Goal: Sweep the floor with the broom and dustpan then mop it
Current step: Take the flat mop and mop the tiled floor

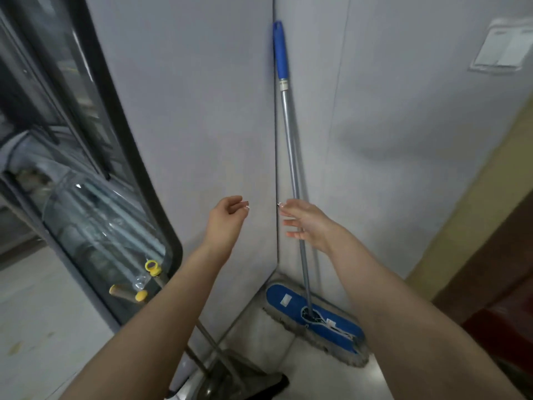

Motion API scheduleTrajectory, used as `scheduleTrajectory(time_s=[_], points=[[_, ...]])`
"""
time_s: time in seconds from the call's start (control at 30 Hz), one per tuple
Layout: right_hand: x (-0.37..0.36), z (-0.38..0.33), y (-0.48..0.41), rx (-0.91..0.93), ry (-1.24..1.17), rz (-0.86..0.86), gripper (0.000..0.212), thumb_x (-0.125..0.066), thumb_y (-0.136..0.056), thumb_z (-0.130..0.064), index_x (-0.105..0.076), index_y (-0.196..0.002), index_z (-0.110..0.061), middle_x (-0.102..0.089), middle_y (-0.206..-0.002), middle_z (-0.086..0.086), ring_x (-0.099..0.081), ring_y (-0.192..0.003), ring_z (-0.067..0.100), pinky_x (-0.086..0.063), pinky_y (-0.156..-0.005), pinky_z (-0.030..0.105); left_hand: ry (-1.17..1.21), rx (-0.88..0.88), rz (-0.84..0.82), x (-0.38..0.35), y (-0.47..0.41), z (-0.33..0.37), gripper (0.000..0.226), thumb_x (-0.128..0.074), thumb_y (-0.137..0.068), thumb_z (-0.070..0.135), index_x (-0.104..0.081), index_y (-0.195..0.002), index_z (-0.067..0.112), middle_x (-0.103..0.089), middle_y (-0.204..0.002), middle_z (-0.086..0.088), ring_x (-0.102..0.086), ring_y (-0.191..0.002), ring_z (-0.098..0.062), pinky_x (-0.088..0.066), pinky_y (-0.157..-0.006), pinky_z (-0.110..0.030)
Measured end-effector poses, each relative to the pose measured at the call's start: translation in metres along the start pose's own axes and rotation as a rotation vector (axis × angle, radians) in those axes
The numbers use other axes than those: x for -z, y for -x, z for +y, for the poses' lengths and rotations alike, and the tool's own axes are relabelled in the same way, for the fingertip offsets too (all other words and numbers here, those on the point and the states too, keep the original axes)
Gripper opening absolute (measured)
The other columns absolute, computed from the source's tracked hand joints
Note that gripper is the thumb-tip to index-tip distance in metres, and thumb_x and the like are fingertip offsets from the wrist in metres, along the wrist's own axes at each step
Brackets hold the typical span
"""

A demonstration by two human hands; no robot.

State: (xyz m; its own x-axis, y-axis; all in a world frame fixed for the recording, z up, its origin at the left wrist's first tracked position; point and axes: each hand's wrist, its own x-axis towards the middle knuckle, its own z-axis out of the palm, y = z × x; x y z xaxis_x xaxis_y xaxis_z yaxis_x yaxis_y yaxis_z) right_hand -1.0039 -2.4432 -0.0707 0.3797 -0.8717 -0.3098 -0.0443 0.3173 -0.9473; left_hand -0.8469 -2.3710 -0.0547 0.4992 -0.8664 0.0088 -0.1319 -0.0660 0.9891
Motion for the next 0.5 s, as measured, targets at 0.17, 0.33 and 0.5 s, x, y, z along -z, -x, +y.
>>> scheduleTrajectory(time_s=[0.17,0.33,0.5], points=[[0.062,-0.02,0.002,0.026,-0.003,-0.011,0.042,-0.066,-0.088,-0.03,-0.049,-0.125,-0.021,-0.056,-0.108,0.0,-0.055,-0.099,0.017,-0.052,-0.081,0.033,0.062,-0.017,0.025,-0.055,0.007,0.021,0.026,-0.055,-0.09,0.003,-0.055,-0.116,0.008,-0.063,-0.102,-0.001,-0.058,-0.082,-0.004,-0.049,-0.075,-0.023],[0.099,-0.038,-0.017,0.05,-0.007,0.015,0.018,-0.063,-0.09,-0.027,-0.057,-0.107,-0.023,-0.056,-0.105,0.002,-0.055,-0.095,0.017,-0.05,-0.085,0.035,0.079,-0.014,0.014,-0.091,-0.006,0.035,0.023,-0.056,-0.09,0.003,-0.055,-0.111,0.012,-0.064,-0.102,-0.001,-0.057,-0.078,-0.008,-0.049,-0.078,-0.028],[0.117,-0.052,-0.053,0.037,-0.004,0.027,0.013,-0.064,-0.089,-0.026,-0.058,-0.099,-0.021,-0.058,-0.101,0.002,-0.056,-0.097,0.019,-0.05,-0.088,0.036,0.085,0.031,0.002,-0.116,-0.038,0.028,0.023,-0.056,-0.089,0.003,-0.057,-0.111,0.01,-0.064,-0.103,-0.002,-0.059,-0.092,-0.014,-0.049,-0.085,-0.033]])
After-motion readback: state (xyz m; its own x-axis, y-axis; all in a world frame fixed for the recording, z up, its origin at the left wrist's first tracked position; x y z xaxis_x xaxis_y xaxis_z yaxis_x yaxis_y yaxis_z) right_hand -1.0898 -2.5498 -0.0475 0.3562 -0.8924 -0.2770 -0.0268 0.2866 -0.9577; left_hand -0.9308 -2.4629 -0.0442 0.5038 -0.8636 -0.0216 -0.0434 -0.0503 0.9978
